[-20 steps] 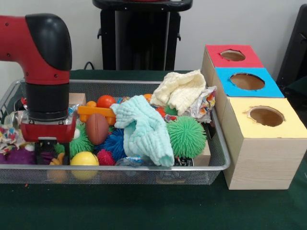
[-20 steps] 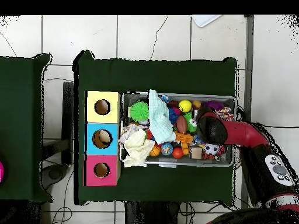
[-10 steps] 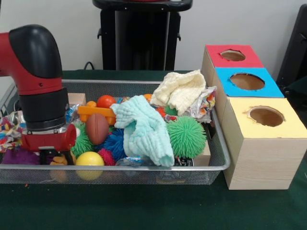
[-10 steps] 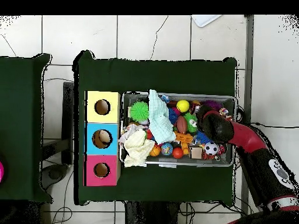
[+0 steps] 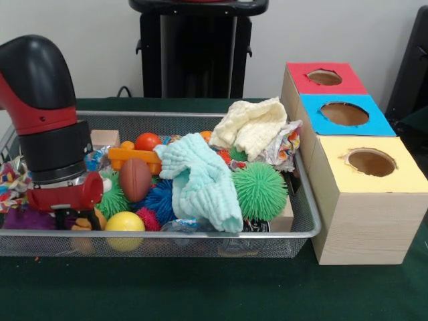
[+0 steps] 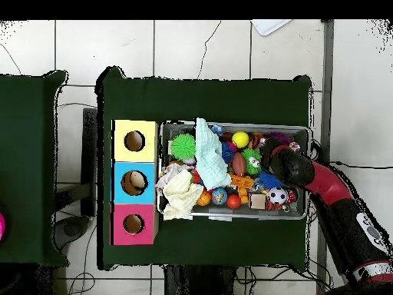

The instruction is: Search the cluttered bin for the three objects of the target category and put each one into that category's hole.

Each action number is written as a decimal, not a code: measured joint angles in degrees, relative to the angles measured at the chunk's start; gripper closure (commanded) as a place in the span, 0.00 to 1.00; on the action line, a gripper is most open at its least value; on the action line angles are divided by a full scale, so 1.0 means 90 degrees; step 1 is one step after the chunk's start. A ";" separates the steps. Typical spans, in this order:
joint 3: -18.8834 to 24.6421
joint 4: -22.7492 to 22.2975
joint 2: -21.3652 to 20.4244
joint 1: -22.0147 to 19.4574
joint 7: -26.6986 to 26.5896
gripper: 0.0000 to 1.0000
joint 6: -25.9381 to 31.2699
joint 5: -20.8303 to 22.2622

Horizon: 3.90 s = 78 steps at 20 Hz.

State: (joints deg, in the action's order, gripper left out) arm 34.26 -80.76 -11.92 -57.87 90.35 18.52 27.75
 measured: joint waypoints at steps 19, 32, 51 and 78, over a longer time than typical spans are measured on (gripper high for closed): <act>0.0380 -0.0379 0.0168 -0.0188 0.0001 1.00 0.0034 -0.0227; 0.0527 -0.0936 -0.0313 -0.0186 0.0001 1.00 0.0440 -0.0710; 0.0538 -0.1216 -0.0795 -0.0003 0.0001 1.00 0.0831 -0.0837; 0.0543 -0.2296 -0.1877 0.0217 0.0001 1.00 0.1794 -0.1571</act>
State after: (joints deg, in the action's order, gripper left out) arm 39.15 -101.42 -28.81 -55.92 90.36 34.67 13.61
